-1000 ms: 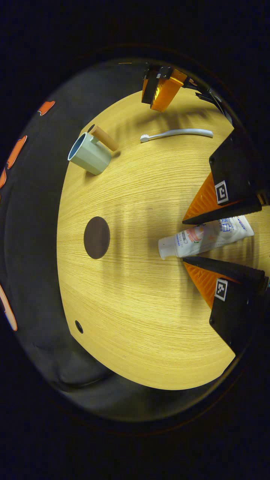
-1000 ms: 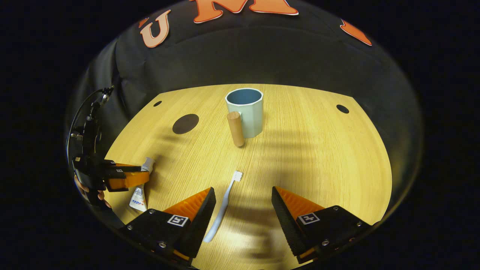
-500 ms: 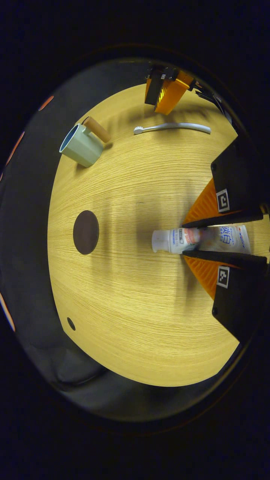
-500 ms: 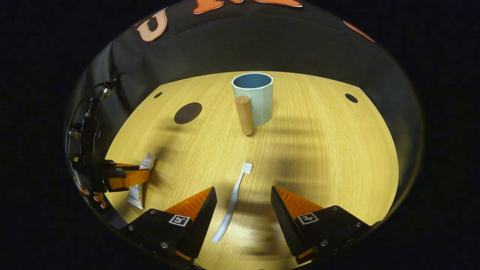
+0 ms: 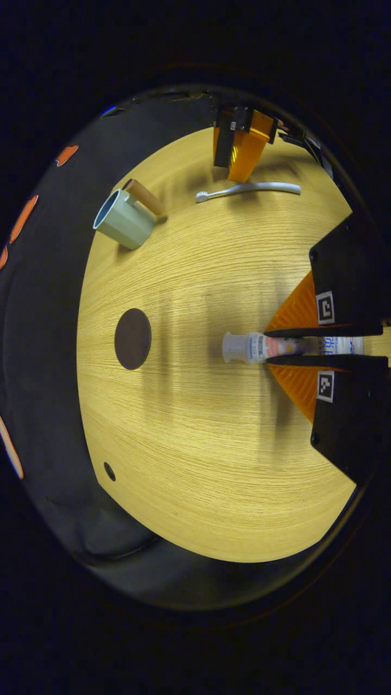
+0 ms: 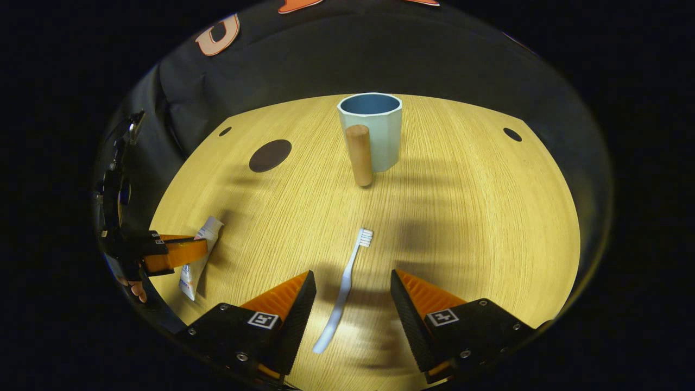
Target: Put the toothbrush and toothpaste on the desktop into the cup, then pick up the cup and place it on the coaster on the desktop.
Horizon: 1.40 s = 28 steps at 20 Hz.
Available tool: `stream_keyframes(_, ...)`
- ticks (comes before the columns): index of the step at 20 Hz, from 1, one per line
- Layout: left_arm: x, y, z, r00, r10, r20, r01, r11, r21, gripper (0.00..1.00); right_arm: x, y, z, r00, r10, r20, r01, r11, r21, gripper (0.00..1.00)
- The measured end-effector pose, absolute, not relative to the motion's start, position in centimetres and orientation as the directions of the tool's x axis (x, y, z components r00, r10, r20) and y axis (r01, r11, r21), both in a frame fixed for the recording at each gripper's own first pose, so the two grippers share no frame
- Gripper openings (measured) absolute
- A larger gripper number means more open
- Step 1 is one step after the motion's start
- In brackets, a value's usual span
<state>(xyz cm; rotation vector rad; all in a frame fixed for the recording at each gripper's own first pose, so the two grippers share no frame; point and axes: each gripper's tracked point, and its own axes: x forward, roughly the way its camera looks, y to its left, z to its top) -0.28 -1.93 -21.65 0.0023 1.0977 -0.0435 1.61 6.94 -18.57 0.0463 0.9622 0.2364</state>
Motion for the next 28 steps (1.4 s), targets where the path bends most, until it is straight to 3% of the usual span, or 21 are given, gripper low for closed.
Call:
stream_keyframes(7, 4.6, -4.2, -20.5, 0.505, -0.049, -0.862, 0.049, 0.998, -0.028, 0.17, 1.6, 7.9, -20.0, 0.517, 0.192, -0.834, -0.17, 0.978, 0.12, 0.66)
stream_keyframes(11, 5.5, -2.9, -17.5, 0.517, -0.053, -0.854, 0.051, 0.998, -0.031, 0.17, 1.6, 7.9, -20.7, 0.487, 0.159, -0.859, -0.145, 0.984, 0.1, 0.45)
stream_keyframes(12, 5.2, -2.9, -16.3, 0.52, -0.053, -0.852, 0.05, 0.998, -0.032, 0.17, 2.0, 7.7, -20.8, 0.495, 0.143, -0.857, -0.135, 0.987, 0.087, 0.34)
stream_keyframes(13, 4.5, -3.3, -15.1, 0.523, -0.053, -0.851, 0.052, 0.998, -0.03, 0.17, 2.1, 7.7, -20.8, 0.496, 0.134, -0.858, -0.131, 0.988, 0.078, 0.41)
stream_keyframes(14, 4.5, -3.1, -14.4, 0.526, -0.053, -0.849, 0.05, 0.998, -0.031, 0.17, 2.1, 7.7, -20.9, 0.494, 0.127, -0.86, -0.129, 0.989, 0.072, 0.28)
stream_keyframes(18, 3.9, -2.4, -13.5, 0.534, -0.059, -0.844, 0.051, 0.998, -0.037, 0.17, 2.7, 7.8, -20.9, 0.514, 0.138, -0.847, -0.123, 0.989, 0.087, 0.1)
stream_keyframes(28, 1.1, 0.6, -18.0, 0.547, -0.051, -0.835, 0.02, 0.999, -0.047, 0.17, 5.2, 7.6, -16.3, 0.682, 0.22, -0.697, -0.172, 0.975, 0.139, 0.08)
